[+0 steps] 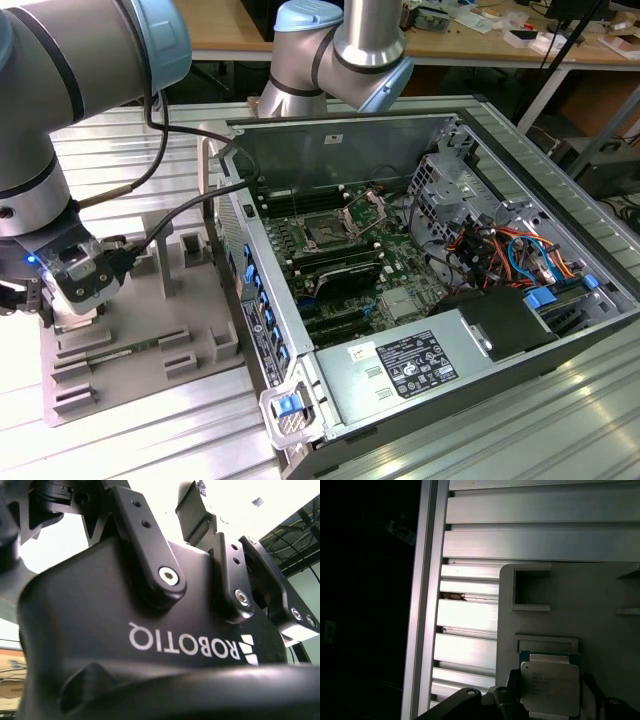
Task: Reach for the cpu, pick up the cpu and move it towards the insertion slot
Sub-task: 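Pick up the cpu and move it towards the insertion slot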
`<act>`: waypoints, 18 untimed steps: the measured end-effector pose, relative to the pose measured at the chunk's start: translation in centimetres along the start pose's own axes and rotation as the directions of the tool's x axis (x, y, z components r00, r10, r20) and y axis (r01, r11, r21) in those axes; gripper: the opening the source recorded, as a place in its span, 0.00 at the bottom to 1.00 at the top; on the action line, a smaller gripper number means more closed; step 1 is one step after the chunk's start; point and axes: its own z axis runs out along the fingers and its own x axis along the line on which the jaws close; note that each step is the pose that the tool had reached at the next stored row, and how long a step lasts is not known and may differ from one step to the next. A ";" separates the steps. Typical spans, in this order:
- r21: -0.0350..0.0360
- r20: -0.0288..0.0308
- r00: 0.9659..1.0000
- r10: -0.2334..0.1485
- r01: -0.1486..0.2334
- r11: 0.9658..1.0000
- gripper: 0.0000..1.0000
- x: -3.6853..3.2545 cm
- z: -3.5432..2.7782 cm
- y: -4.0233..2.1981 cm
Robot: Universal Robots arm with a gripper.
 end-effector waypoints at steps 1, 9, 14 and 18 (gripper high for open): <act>0.000 0.000 1.000 0.000 0.000 1.000 0.55 0.00 -0.02 0.00; 0.000 0.000 1.000 0.000 0.000 1.000 0.55 0.00 -0.29 0.01; 0.000 0.000 1.000 0.000 0.000 1.000 0.55 0.00 -0.48 0.01; 0.000 0.000 1.000 0.000 0.000 1.000 0.55 0.00 -0.62 0.02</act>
